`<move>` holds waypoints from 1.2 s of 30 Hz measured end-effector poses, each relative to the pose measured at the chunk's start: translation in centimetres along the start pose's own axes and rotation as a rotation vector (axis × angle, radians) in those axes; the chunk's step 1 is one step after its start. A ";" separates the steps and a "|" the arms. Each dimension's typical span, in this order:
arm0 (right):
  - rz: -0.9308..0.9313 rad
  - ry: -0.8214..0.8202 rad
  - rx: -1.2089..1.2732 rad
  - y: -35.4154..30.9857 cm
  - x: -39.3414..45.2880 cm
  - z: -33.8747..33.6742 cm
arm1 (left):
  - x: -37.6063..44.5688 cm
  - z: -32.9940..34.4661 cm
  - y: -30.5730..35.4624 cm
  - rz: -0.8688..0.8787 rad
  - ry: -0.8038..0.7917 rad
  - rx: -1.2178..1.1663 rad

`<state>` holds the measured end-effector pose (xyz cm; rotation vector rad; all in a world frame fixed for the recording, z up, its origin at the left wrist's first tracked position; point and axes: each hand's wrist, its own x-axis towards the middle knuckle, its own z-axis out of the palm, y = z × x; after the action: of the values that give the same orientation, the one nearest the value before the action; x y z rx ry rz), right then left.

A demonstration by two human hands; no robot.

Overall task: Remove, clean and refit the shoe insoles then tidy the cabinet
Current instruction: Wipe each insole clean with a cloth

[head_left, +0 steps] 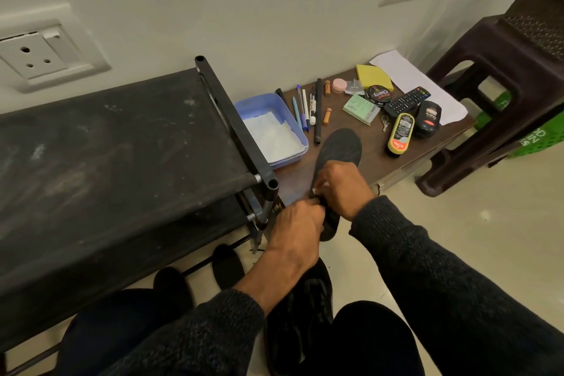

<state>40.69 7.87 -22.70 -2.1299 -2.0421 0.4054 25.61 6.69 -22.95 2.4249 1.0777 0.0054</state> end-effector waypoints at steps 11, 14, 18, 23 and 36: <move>0.076 0.028 -0.047 0.9 2.3 -0.5 | 0.8 -1.6 0.5 -0.101 -0.135 0.035; -0.090 -0.056 -0.035 0.2 -1.4 -0.6 | 0.3 -1.4 0.7 -0.087 -0.090 0.029; 0.007 -0.108 0.067 2.1 -2.3 -3.0 | 0.2 -1.4 1.0 -0.083 -0.049 0.025; 0.361 0.211 0.220 6.2 -1.1 -5.4 | 0.6 0.2 1.3 0.087 0.179 -0.032; 0.290 0.178 0.006 6.4 1.7 -1.1 | 3.0 0.4 0.9 0.064 -0.120 0.190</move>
<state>47.20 9.31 -23.72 -2.3703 -1.6428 0.2463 28.36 8.12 -23.48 2.5903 0.9860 -0.2291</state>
